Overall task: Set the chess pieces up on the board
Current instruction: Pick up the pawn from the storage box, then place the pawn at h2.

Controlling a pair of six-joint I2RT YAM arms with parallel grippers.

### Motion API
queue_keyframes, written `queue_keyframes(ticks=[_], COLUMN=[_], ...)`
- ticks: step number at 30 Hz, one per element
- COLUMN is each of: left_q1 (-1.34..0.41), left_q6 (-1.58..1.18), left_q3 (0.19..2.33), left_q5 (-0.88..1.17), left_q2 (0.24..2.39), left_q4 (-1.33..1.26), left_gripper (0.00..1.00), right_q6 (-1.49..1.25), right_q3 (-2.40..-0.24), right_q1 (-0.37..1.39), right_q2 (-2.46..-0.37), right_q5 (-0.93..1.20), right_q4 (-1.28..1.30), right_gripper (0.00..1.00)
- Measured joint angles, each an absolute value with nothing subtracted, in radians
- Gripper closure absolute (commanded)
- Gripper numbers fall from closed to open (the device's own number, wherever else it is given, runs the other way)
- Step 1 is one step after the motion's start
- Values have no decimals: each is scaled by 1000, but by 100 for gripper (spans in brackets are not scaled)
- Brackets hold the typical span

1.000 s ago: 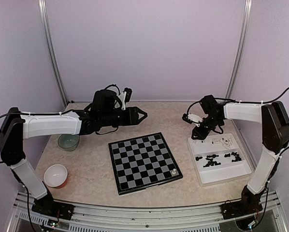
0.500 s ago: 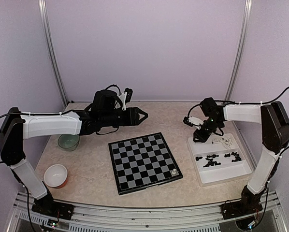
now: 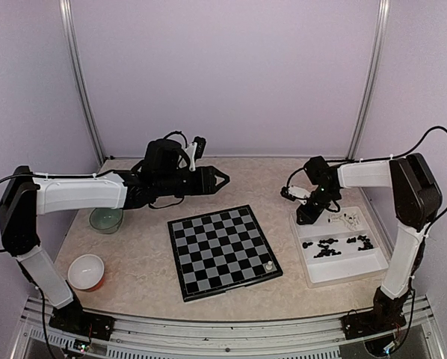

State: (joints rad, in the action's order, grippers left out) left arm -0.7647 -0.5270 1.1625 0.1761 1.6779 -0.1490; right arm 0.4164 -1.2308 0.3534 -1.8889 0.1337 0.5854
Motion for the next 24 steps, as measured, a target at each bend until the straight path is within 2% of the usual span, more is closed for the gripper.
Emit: queue_keyframes(ticks=[3,6,10,16,20,24], left_q1=[-765,-765,-765,-764,-765,-765], left_q6=[-527,-527,-527,-526,-526,-526], left_q3=[1164,1168,1169,1178,1185,1185], left_q5=[177,178,180,182,183,183], left_q2=[1681,1685,1691,1692,1692,1692], left_q4=[-149,-149,-149,-148,-150,-150], left_gripper=[43,43,43,43,43,43], right_q6=[408,403,405,459,508,544], right_q3=[-1246,-1250,-1243,-1220,-1199,-1196], right_q1=[353,353,353,364,429,529], right_q2=[-1898,-1898,-1871,-1701,-1604,-1607], right_q5=[134,135,130,204,315,408], right_q4=[585,586,598,659,689,729], right_gripper=[93,96,96,95,95,95])
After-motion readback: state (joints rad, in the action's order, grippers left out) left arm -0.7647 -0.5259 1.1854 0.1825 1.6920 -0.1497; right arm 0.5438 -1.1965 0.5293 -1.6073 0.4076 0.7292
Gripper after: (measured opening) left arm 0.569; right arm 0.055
